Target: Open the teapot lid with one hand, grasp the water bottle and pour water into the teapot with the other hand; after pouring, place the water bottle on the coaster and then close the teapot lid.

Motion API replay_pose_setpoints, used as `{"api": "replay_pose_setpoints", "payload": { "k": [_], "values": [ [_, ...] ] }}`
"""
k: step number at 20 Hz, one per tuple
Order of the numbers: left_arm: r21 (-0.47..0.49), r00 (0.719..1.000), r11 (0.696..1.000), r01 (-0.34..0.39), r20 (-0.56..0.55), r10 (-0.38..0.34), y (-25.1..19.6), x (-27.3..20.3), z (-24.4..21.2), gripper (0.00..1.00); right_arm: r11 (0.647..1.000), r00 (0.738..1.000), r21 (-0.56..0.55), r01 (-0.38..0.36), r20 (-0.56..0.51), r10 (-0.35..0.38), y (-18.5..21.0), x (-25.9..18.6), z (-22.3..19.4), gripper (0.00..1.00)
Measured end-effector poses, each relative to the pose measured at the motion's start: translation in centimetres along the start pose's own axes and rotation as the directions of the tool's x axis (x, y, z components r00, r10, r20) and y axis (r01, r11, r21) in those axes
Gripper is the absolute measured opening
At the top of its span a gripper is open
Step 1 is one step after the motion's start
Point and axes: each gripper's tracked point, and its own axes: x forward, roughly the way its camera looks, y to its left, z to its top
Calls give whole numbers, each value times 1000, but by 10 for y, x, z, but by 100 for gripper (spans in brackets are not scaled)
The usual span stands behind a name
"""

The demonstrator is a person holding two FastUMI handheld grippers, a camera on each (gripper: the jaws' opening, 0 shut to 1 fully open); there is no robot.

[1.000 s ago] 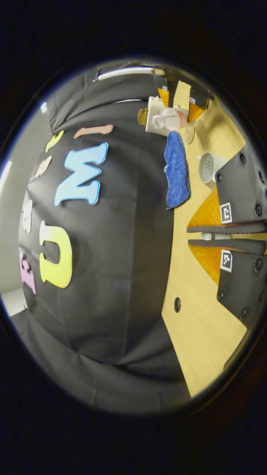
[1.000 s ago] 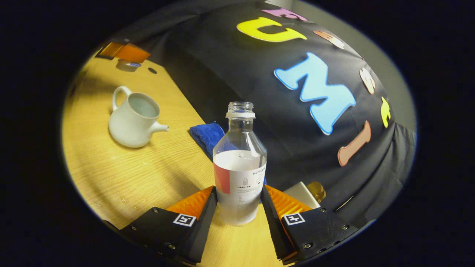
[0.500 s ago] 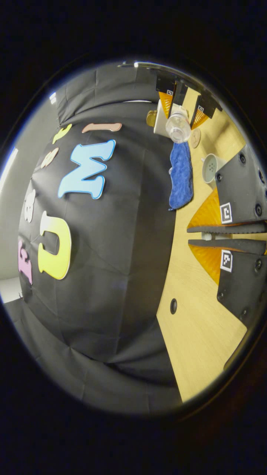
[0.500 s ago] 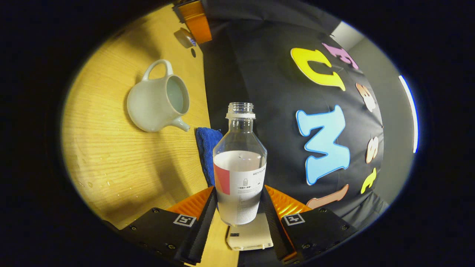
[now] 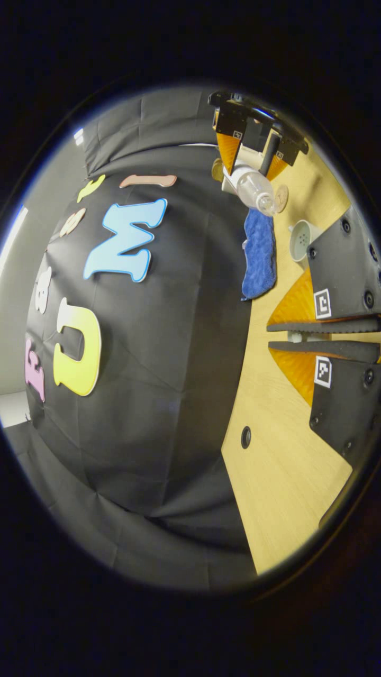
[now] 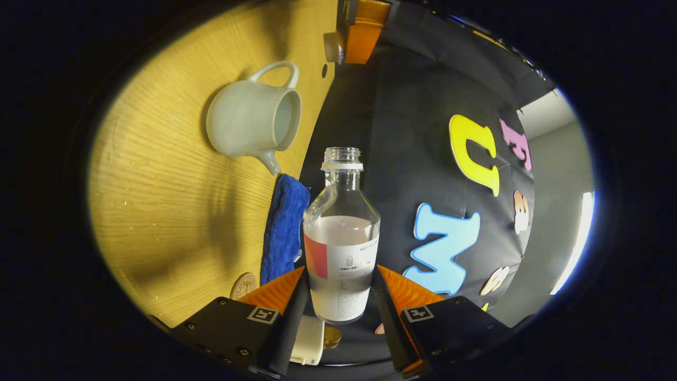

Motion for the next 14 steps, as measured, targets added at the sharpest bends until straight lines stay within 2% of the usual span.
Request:
{"api": "replay_pose_setpoints", "payload": {
  "k": [6, 14],
  "values": [
    [-6, 1000, 1000, 2, 3, -2, 1, 0, 1, 12, 989, 999, -147, 15, 36, -10, -10, 0, 6, 70],
    [-22, 1000, 1000, 2, 8, -2, 2, 0, 1, 12, 953, 996, -294, 76, 60, -61, -26, 4, 10, 70]
  ]
}}
